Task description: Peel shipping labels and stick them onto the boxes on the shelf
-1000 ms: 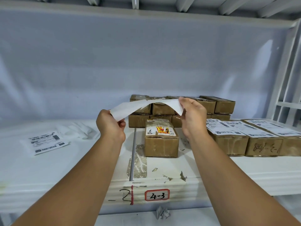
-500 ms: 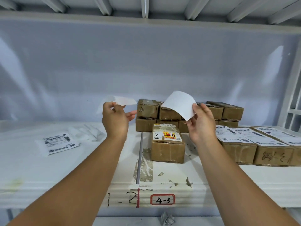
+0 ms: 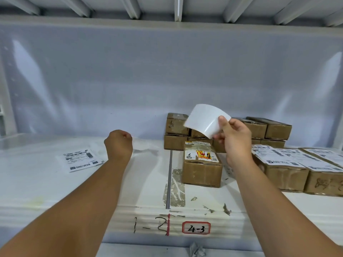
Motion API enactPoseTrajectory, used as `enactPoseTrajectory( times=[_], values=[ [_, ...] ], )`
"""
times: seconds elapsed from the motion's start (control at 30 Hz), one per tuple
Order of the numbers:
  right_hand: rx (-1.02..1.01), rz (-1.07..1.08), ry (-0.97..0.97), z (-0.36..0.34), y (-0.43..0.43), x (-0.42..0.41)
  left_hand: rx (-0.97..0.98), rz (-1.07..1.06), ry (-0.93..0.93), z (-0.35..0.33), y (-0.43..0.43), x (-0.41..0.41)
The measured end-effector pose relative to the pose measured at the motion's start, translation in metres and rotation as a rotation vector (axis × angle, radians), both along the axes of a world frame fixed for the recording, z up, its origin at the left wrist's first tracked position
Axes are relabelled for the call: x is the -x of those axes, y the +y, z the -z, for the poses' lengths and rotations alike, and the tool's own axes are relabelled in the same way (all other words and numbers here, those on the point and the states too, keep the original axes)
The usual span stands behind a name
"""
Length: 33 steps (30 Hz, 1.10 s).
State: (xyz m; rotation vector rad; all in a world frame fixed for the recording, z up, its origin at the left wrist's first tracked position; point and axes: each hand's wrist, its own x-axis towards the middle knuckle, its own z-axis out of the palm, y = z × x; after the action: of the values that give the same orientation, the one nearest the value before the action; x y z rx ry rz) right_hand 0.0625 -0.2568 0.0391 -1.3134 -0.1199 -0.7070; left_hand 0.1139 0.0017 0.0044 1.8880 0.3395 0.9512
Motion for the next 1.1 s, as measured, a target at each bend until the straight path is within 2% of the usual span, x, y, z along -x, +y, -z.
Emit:
enactPoseTrajectory(
  times=[0.13, 0.23, 0.37, 0.47, 0.57, 0.67, 0.87, 1.0, 1.1],
  values=[
    [0.138, 0.025, -0.055, 0.001, 0.006, 0.001, -0.032, -0.015, -0.005, -0.002, 0.000, 0.001],
    [0.188, 0.048, -0.072, 0.003, 0.007, -0.001, -0.133, -0.029, -0.104, -0.006, -0.009, 0.012],
    [0.342, 0.178, -0.110, 0.006, 0.008, -0.001, -0.128, 0.201, -0.183, -0.020, -0.043, 0.035],
    [0.399, 0.307, -0.134, 0.008, 0.008, -0.002, 0.077, 0.457, -0.147, -0.031, -0.073, 0.048],
    [0.338, 0.362, -0.142, 0.007, 0.007, -0.004, 0.353, 0.829, -0.049, -0.042, -0.104, 0.057],
    [0.381, 0.367, -0.178, 0.007, 0.007, -0.006, 0.537, 1.007, -0.034, -0.047, -0.130, 0.054],
    [0.548, 0.308, -0.203, 0.007, 0.010, -0.006, 0.863, 1.005, -0.094, -0.053, -0.144, 0.042],
    [0.635, 0.155, -0.105, 0.008, 0.013, -0.002, 0.817, 0.890, -0.044, -0.055, -0.136, 0.039],
    [0.514, 0.074, -0.072, 0.003, 0.011, -0.001, 0.726, 0.846, -0.006, -0.055, -0.124, 0.036]
  ],
)
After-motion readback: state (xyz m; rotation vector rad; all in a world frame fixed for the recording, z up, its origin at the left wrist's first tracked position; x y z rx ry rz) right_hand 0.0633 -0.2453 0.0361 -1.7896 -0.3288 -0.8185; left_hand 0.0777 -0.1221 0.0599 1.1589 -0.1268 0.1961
